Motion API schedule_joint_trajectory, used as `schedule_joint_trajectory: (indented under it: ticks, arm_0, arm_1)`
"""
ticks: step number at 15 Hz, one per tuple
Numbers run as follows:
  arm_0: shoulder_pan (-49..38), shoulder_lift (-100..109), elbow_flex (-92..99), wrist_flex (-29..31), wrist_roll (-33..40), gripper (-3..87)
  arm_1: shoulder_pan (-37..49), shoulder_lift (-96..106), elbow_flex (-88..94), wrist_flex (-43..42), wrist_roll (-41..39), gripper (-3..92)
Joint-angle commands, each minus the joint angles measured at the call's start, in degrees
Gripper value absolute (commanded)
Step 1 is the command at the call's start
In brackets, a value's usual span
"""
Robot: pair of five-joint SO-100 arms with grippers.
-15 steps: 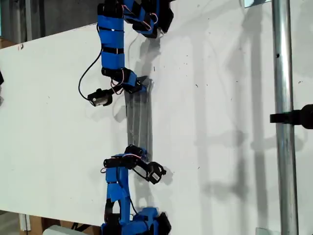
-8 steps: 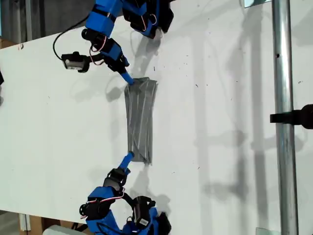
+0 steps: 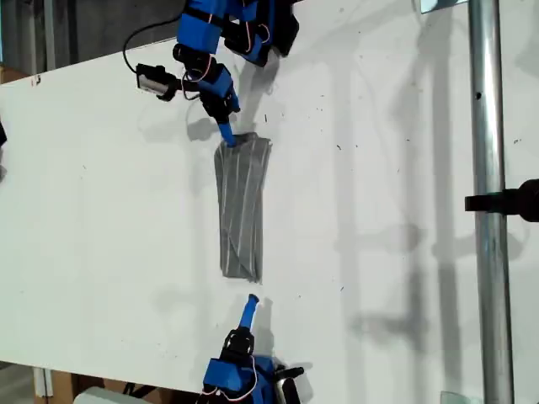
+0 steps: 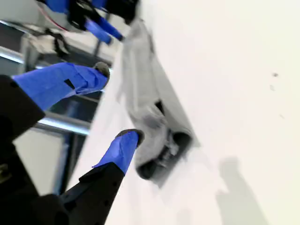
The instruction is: Grasp corners of a towel and fold twice.
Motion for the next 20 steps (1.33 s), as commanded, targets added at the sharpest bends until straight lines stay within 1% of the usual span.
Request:
schedule_joint_trajectory:
  ticks: [1, 3, 5, 6, 7, 8, 9, 10, 12, 13, 14, 15, 17, 19, 20]
  arm_0:
    - [-1.76, 5.01, 1.14, 1.05, -0.09, 18.8]
    - [-1.85, 5.01, 1.49, 1.05, -0.62, 17.9]
    - [-1.93, 5.01, 1.41, 1.14, -0.44, 17.2]
    - [-1.93, 5.01, 1.32, 1.14, -0.62, 17.0]
    - [-1.85, 5.01, 1.23, 1.14, -0.88, 16.9]
    - [-1.58, 5.01, 1.23, 1.23, -0.97, 16.6]
    - [-1.32, 5.01, 1.05, 1.23, -0.97, 16.4]
    - [-1.05, 5.01, 0.88, 1.23, -1.05, 16.3]
    - [-0.88, 5.01, 0.7, 1.32, -1.14, 16.1]
    - [-0.88, 5.01, 0.7, 1.32, -1.14, 16.1]
    - [-0.97, 5.01, 0.79, 1.32, -1.14, 16.1]
    - [-0.97, 5.01, 0.79, 1.14, -1.14, 16.1]
    - [-0.79, 5.01, 0.79, 1.05, -0.97, 16.0]
    - [-0.26, 5.01, 0.35, 1.05, -0.97, 15.9]
    - [-0.09, 5.01, 0.44, 1.14, -1.05, 15.9]
  arm_1:
    - [-0.97, -20.65, -9.67, -8.17, 0.53, 46.1]
    - [-2.99, -33.93, -18.98, -13.62, 1.14, 45.2]
    - [-7.82, -42.28, -26.19, -23.2, 1.67, 39.4]
    - [-10.2, -43.86, -29.36, -27.33, 0.62, 29.5]
    - [-10.72, -43.68, -33.66, -25.22, 0.0, 0.2]
    - [-9.58, -40.96, -37.53, -16.96, -1.32, -0.2]
    - [-7.38, -36.21, -41.75, -3.34, -2.72, -0.2]
    - [-4.83, -31.99, -46.32, 12.74, -4.48, -0.2]
    - [-1.32, -25.14, -47.72, 37.71, -7.47, -0.2]
    - [-0.97, -24.35, -47.02, 45.97, -8.09, -0.2]
    - [-2.72, -25.93, -47.29, 50.62, -7.56, -0.2]
    - [-5.1, -29.53, -49.57, 51.5, -5.98, -0.2]
    - [-10.99, -31.73, -55.2, 28.74, -9.84, -0.2]
    - [-12.3, -35.77, -59.77, 13.89, -11.87, -0.2]
    - [-12.39, -36.74, -59.59, 8.96, -12.13, -0.2]
